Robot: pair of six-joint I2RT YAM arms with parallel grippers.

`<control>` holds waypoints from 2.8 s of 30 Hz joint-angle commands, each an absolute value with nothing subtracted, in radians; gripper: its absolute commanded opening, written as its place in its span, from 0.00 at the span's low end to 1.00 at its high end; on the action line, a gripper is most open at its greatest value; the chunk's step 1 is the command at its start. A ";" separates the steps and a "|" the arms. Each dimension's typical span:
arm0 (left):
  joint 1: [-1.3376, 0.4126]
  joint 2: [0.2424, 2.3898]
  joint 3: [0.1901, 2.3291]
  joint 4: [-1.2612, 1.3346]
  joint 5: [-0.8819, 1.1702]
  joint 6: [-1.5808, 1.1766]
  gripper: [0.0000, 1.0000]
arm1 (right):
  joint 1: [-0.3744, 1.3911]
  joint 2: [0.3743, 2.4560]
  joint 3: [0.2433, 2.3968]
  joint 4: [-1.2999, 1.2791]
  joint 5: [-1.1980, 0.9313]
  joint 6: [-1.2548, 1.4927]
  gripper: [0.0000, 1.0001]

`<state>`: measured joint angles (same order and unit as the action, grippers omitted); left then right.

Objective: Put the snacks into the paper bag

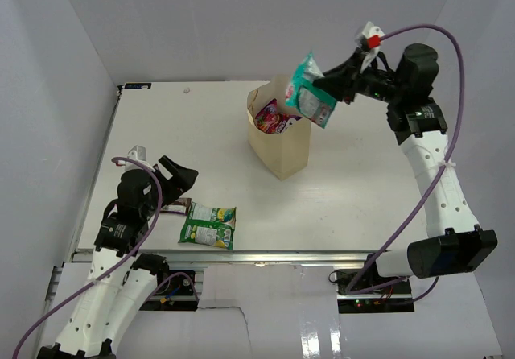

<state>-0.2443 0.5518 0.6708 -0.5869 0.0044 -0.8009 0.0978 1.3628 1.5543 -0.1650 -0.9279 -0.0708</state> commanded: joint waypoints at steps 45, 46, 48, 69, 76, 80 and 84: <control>0.057 1.697 1.115 -0.761 -0.345 -0.761 0.65 | 0.206 1.075 1.036 -0.276 -0.620 -0.445 0.98; 0.057 1.700 1.118 -0.759 -0.339 -0.756 0.55 | 0.201 1.069 1.028 -0.279 -0.626 -0.443 0.98; 0.058 1.694 1.124 -0.755 -0.327 -0.750 0.46 | 0.189 1.052 1.011 -0.281 -0.633 -0.437 0.98; -0.277 1.371 1.455 0.086 0.558 -0.602 0.02 | 0.163 1.026 0.966 -0.276 -0.713 -0.414 0.98; -0.422 1.690 1.817 0.011 0.565 -0.537 0.03 | 0.144 0.986 0.931 -0.279 -0.704 -0.410 0.98; -0.485 1.765 1.896 -0.069 0.511 -0.502 0.03 | 0.132 0.968 0.920 -0.281 -0.698 -0.408 0.98; -0.517 1.796 1.920 -0.127 0.453 -0.473 0.08 | 0.126 0.963 0.917 -0.281 -0.696 -0.408 0.98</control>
<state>-0.4973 1.8252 1.8603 -0.0731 0.4965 -0.5171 0.1318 0.9794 0.9295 -0.2932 -0.6910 -0.4217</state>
